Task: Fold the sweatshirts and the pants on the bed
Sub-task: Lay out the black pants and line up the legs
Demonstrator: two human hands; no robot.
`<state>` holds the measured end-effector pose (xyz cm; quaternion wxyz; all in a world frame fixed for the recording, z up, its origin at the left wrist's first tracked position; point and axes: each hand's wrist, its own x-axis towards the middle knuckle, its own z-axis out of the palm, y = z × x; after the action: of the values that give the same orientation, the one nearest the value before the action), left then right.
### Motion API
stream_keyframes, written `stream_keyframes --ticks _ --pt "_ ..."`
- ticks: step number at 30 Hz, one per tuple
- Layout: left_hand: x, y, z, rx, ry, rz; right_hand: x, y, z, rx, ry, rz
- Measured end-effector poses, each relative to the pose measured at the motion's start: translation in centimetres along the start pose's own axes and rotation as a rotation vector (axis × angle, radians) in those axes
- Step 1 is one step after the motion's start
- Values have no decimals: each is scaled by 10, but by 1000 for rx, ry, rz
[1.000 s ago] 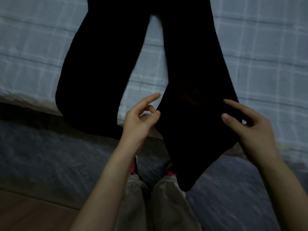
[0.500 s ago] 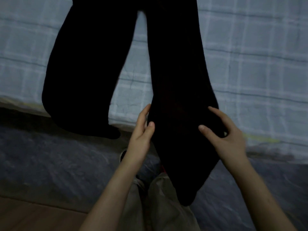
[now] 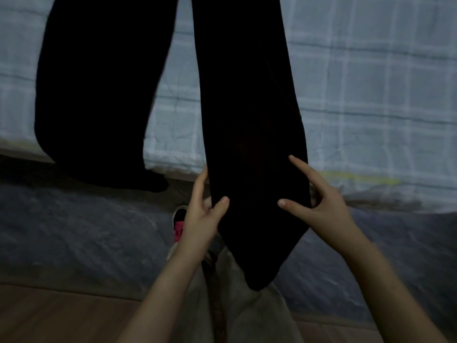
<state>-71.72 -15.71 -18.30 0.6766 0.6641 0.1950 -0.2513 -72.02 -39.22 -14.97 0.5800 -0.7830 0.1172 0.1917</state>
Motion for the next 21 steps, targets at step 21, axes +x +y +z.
stream_keyframes --ticks 21 --pt "164 105 7 1420 184 601 177 -36 12 -909 241 -224"
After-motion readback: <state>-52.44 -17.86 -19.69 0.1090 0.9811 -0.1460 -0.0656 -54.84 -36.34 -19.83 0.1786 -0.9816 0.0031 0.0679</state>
